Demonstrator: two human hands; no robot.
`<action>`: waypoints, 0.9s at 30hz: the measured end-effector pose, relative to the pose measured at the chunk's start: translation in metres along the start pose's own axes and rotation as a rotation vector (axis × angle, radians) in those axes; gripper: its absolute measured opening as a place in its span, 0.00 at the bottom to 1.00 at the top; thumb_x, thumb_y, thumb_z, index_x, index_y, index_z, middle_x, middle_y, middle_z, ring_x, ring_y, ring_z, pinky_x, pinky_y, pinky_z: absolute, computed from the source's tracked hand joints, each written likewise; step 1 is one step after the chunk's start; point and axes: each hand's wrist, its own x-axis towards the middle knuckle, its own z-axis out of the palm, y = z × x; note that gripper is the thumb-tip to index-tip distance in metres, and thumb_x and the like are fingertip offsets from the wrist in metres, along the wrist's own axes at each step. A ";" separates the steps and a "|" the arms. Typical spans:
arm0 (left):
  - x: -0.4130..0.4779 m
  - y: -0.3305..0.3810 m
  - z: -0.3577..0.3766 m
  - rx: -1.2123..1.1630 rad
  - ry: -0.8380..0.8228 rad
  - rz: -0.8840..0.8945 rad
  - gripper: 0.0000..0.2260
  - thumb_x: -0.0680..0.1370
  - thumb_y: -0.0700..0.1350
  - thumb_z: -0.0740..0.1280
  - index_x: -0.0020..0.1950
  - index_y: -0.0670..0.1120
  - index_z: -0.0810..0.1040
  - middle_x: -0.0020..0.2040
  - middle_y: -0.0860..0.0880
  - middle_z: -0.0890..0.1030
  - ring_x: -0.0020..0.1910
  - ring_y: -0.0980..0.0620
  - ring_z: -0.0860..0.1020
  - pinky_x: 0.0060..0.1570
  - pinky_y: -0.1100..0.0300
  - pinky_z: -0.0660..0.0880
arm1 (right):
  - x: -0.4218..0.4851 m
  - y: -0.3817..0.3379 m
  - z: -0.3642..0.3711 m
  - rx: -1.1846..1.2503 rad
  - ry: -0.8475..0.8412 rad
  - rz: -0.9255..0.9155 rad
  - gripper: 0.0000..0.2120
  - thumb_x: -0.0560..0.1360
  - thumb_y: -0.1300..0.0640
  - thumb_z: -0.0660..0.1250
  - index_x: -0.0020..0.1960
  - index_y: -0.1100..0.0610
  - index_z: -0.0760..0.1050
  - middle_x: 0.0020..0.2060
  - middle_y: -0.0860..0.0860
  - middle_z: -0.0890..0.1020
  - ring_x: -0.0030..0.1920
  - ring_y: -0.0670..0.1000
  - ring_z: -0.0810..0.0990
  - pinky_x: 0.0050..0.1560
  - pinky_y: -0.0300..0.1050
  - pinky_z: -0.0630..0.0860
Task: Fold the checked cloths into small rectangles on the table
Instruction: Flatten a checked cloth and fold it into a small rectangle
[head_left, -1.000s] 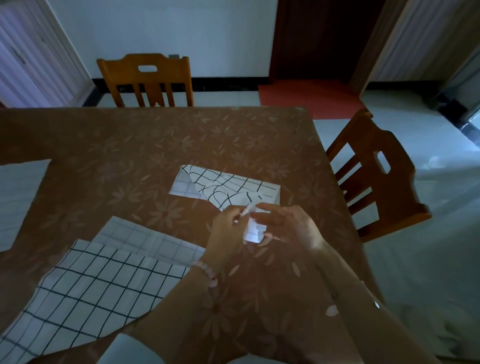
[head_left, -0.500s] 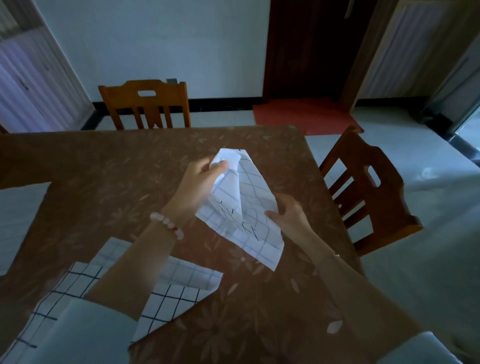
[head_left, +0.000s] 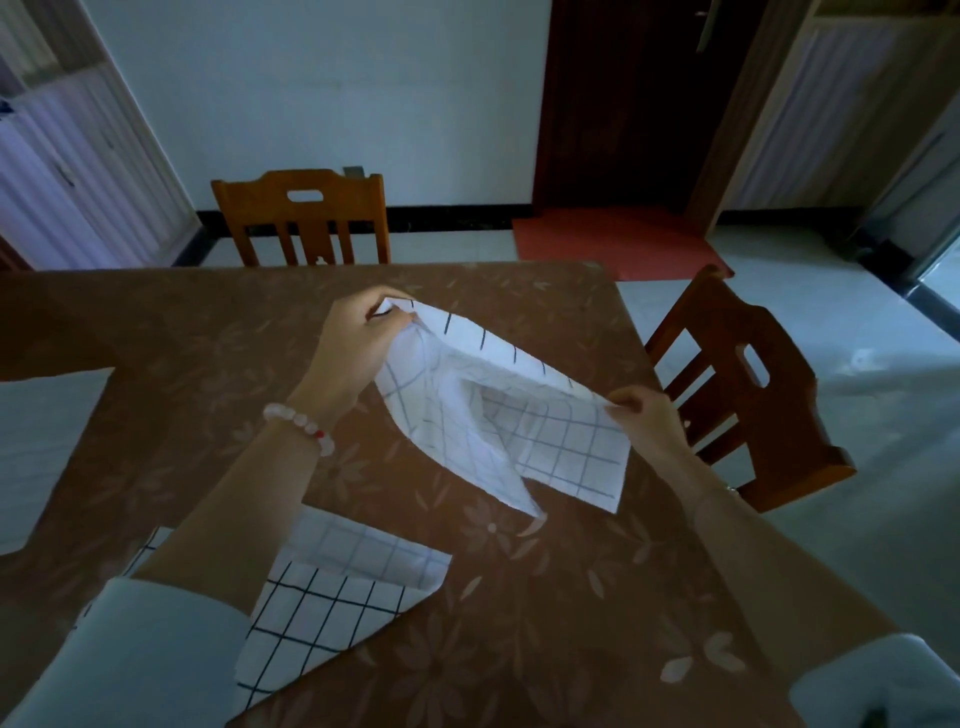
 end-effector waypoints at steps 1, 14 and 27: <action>0.003 -0.001 -0.002 0.013 0.012 0.005 0.05 0.77 0.38 0.64 0.46 0.45 0.79 0.39 0.56 0.79 0.36 0.69 0.75 0.35 0.78 0.68 | 0.003 0.000 -0.004 0.006 0.018 -0.006 0.06 0.75 0.57 0.66 0.50 0.56 0.79 0.43 0.50 0.80 0.48 0.52 0.78 0.47 0.45 0.73; 0.046 -0.006 -0.025 0.180 0.082 0.063 0.09 0.78 0.41 0.63 0.55 0.42 0.78 0.48 0.48 0.78 0.47 0.54 0.74 0.40 0.69 0.68 | 0.048 -0.049 -0.071 -0.070 0.168 -0.151 0.10 0.75 0.64 0.62 0.54 0.64 0.78 0.46 0.59 0.80 0.45 0.56 0.77 0.45 0.48 0.71; 0.090 -0.015 -0.051 0.144 0.235 0.142 0.11 0.76 0.39 0.64 0.58 0.42 0.76 0.50 0.46 0.77 0.48 0.53 0.75 0.40 0.68 0.70 | 0.067 -0.081 -0.088 0.136 0.115 -0.101 0.15 0.77 0.64 0.63 0.63 0.64 0.74 0.47 0.52 0.77 0.42 0.47 0.75 0.35 0.28 0.69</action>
